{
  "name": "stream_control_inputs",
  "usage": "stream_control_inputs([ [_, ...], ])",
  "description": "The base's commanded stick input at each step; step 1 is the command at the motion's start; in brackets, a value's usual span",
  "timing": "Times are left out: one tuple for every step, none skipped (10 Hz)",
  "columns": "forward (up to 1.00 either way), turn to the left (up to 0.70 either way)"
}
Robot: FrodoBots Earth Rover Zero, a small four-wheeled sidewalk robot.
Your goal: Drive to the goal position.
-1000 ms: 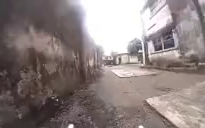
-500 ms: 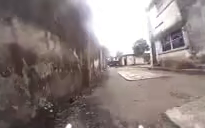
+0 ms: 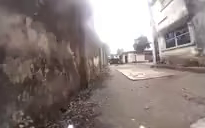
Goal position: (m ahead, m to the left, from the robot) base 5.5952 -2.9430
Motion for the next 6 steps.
stream_control_inputs([
  [0.70,-0.22],
  [0.70,-0.15],
  [0.70,0.00],
  [0.70,0.00],
  [0.70,0.00],
  [0.70,0.00],
])
